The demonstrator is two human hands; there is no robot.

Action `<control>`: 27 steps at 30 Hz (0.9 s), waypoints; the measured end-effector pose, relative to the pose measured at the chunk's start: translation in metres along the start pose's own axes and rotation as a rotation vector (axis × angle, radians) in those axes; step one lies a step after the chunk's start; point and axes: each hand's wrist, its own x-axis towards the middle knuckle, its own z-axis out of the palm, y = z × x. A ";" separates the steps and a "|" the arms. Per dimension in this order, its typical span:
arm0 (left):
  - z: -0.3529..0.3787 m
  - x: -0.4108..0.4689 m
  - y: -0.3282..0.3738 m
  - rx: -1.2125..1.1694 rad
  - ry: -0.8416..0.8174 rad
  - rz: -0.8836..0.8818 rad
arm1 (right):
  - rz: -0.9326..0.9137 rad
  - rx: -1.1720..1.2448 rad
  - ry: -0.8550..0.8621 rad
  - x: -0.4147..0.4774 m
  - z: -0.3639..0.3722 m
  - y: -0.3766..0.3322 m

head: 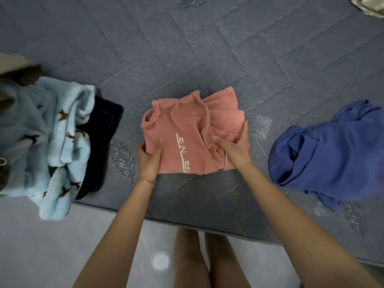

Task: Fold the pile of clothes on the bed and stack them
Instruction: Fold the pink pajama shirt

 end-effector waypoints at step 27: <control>-0.155 -0.240 0.145 -0.471 -0.065 0.146 | -0.112 0.216 -0.212 -0.250 -0.087 -0.199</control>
